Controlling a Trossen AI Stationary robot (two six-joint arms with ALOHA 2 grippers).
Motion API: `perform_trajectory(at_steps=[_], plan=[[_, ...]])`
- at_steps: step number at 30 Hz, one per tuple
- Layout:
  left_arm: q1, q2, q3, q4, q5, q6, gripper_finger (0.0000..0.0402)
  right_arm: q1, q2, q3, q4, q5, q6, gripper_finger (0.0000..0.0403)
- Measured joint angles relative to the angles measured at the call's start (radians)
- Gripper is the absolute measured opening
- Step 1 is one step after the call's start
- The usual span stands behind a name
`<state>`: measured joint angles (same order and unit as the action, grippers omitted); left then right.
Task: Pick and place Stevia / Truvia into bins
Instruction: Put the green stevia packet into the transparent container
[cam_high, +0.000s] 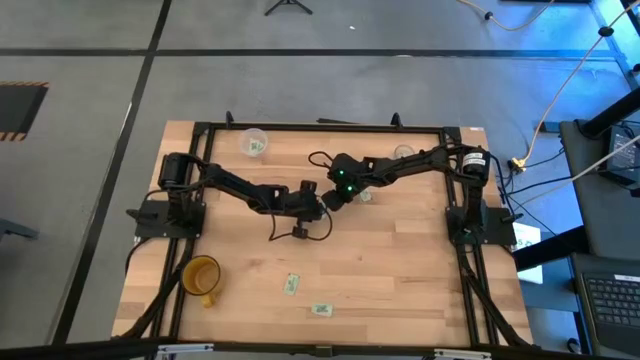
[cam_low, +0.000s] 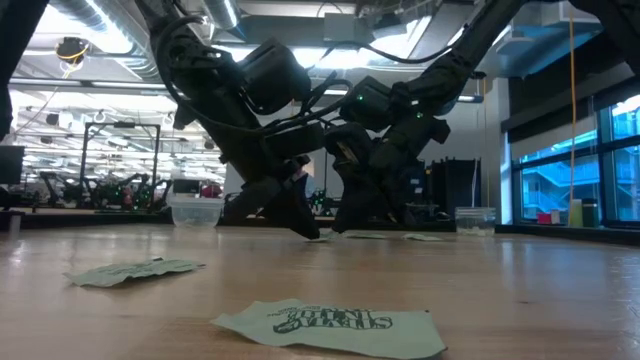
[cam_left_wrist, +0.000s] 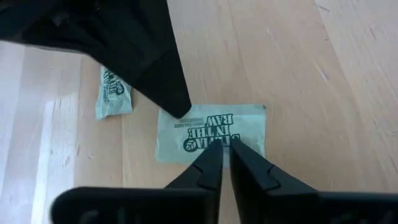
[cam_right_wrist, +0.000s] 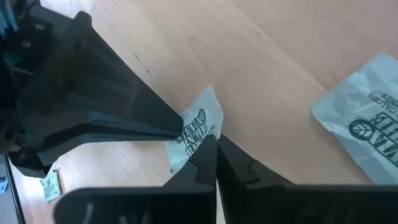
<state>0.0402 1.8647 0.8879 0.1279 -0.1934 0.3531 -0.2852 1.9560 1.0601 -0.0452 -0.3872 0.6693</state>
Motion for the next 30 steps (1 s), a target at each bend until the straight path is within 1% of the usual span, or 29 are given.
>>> perform_trajectory(at_steps=[3, 8, 11, 13, 16, 19, 23, 26, 28, 30], plan=[[0.000, -0.037, 0.000, -0.012, -0.040, 0.000, 0.0053, 0.000, 0.000, 0.000, 0.000, -0.004, -0.001, 0.0002], [0.004, -0.160, 0.000, -0.048, -0.161, -0.001, 0.0085, 0.000, 0.000, 0.000, -0.002, -0.007, -0.020, 0.0001], [0.026, -0.253, 0.000, -0.112, -0.172, -0.060, 0.0097, -0.001, -0.008, 0.000, 0.008, -0.008, -0.026, 0.0001], [0.053, -0.322, 0.000, -0.153, -0.133, -0.132, 0.0102, -0.004, -0.028, 0.000, 0.028, -0.015, -0.046, 0.0001], [0.100, -0.419, 0.000, -0.195, -0.004, -0.223, 0.0106, -0.004, -0.068, 0.017, 0.032, -0.010, -0.109, 0.0000], [0.152, -0.500, 0.000, -0.202, 0.141, -0.284, 0.0107, -0.004, -0.119, 0.056, -0.005, 0.035, -0.194, 0.0000], [0.211, -0.576, 0.001, -0.211, 0.280, -0.338, 0.0107, -0.004, -0.191, 0.147, -0.122, 0.117, -0.327, 0.0000], [0.240, -0.609, 0.001, -0.222, 0.342, -0.366, 0.0109, -0.004, -0.238, 0.228, -0.236, 0.198, -0.414, 0.0000], [0.252, -0.623, 0.001, -0.224, 0.349, -0.375, 0.0109, 0.000, -0.263, 0.278, -0.302, 0.248, -0.454, 0.0000], [0.259, -0.628, 0.002, -0.225, 0.344, -0.384, 0.0109, 0.001, -0.281, 0.316, -0.331, 0.270, -0.488, 0.0000]])
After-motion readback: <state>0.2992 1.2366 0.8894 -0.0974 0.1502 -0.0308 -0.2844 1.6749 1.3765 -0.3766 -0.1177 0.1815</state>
